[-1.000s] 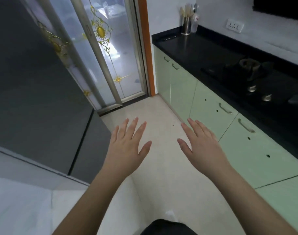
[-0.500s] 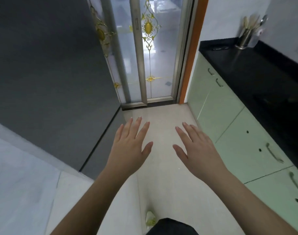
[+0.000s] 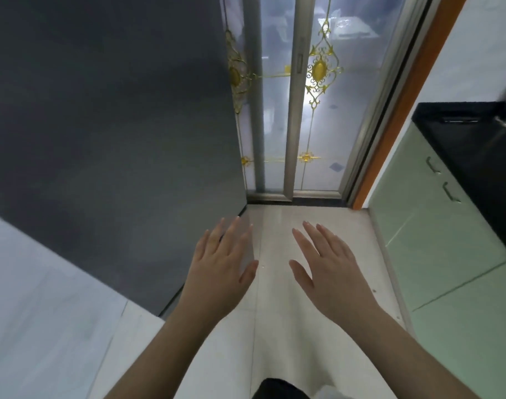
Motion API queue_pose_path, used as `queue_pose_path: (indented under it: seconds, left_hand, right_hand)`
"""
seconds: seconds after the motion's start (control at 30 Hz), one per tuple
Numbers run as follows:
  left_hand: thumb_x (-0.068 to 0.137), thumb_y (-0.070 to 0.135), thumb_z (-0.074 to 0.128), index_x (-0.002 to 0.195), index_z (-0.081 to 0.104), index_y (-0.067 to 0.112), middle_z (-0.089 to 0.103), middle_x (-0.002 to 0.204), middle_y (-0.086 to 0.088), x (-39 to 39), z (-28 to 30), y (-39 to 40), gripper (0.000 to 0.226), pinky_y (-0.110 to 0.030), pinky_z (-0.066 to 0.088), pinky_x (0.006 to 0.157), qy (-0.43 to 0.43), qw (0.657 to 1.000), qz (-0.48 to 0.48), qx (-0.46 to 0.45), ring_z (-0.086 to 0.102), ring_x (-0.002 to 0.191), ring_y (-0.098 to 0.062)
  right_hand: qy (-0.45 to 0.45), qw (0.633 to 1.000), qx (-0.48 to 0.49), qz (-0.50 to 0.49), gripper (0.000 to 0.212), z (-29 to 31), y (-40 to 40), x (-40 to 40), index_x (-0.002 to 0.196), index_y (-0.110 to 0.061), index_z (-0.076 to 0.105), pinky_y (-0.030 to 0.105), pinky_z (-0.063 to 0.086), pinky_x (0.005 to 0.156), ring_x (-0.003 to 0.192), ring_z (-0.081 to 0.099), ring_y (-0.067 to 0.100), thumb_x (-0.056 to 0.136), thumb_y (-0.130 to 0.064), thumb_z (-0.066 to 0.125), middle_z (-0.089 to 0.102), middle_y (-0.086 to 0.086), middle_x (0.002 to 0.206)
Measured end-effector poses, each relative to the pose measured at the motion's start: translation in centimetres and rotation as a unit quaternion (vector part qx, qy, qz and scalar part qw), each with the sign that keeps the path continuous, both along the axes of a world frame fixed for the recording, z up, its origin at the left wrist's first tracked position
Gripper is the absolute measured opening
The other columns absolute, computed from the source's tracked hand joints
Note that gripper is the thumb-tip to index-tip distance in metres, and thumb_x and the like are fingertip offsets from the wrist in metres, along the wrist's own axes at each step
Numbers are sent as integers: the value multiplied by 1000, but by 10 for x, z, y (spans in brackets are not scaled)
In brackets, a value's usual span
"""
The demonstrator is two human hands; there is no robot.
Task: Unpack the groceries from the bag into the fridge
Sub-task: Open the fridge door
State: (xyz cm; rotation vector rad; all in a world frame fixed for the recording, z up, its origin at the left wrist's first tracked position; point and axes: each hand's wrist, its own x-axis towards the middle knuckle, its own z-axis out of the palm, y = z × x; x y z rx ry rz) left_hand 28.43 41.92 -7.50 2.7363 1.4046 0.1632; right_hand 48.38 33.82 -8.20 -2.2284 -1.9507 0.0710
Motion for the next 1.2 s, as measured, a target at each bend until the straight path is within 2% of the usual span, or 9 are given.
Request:
queue_pose_path:
  seconds: [0.1, 0.2, 0.27, 0.4, 0.53, 0.67, 0.83, 1.0, 1.2]
  left_hand:
    - [95, 58, 13, 153, 13, 27, 14, 162, -1, -5, -6, 14, 65, -40, 1, 116, 17, 998, 53, 9, 2, 149, -21]
    - [95, 53, 24, 149, 32, 22, 36, 154, -5, -8, -7, 22, 62, -44, 19, 115, 41, 992, 119, 30, 28, 144, -27]
    - [95, 50, 29, 146, 37, 20, 43, 149, -6, -9, -5, 26, 60, -45, 25, 114, 38, 984, 167, 40, 34, 141, -29]
    - [94, 48, 37, 145, 40, 20, 44, 149, -5, -10, 0, 29, 58, -46, 28, 114, 44, 967, 243, 58, 34, 141, -29]
    - [95, 50, 34, 145, 40, 20, 43, 150, -6, -15, 5, 19, 59, -45, 26, 114, 53, 944, 318, 67, 32, 142, -30]
    - [95, 49, 34, 144, 42, 21, 41, 151, -4, -25, 3, -1, 57, -44, 24, 114, 46, 919, 386, 70, 31, 142, -28]
    - [96, 48, 32, 143, 45, 21, 40, 151, -5, -42, -14, -29, 56, -48, 30, 113, 57, 892, 446, 49, 33, 141, -31]
    - [95, 48, 31, 144, 43, 19, 41, 151, -6, -59, -21, -50, 58, -49, 30, 113, 52, 860, 502, 67, 33, 142, -31]
    - [95, 49, 30, 143, 44, 18, 41, 151, -7, -91, -16, -63, 59, -49, 31, 113, 33, 850, 519, 85, 34, 141, -31]
  right_hand:
    - [11, 998, 6, 57, 57, -1, 38, 1, 148, -23, 27, 36, 7, 113, 145, 20, 24, 98, -49, 18, 27, 4, 156]
    - [11, 992, 16, 124, 56, 2, 77, 0, 147, -20, 29, 38, 14, 114, 144, 24, 25, 98, -47, 19, 31, 6, 154]
    - [5, 985, 17, 171, 57, 7, 100, 0, 147, -20, 28, 40, 17, 115, 143, 26, 25, 98, -47, 18, 32, 6, 154]
    - [-3, 968, 21, 249, 57, 14, 137, 0, 148, -21, 28, 39, 16, 113, 142, 28, 25, 98, -47, 22, 31, 5, 154]
    - [22, 946, 21, 324, 59, 12, 164, -11, 149, -21, 27, 41, 23, 115, 143, 24, 23, 97, -48, 20, 29, 3, 155]
    - [43, 917, 27, 395, 57, 6, 174, -33, 148, -21, 31, 42, 24, 113, 143, 23, 23, 98, -47, 24, 29, 2, 155]
    - [39, 877, 42, 477, 55, 3, 174, -69, 145, -20, 36, 44, 28, 112, 141, 27, 25, 97, -45, 32, 33, 3, 154]
    - [20, 847, 65, 527, 55, 4, 166, -106, 145, -20, 37, 44, 26, 112, 141, 28, 26, 96, -45, 31, 34, 4, 153]
    - [-4, 831, 85, 549, 56, 12, 151, -146, 146, -19, 36, 44, 24, 113, 142, 27, 27, 96, -45, 32, 32, 4, 154]
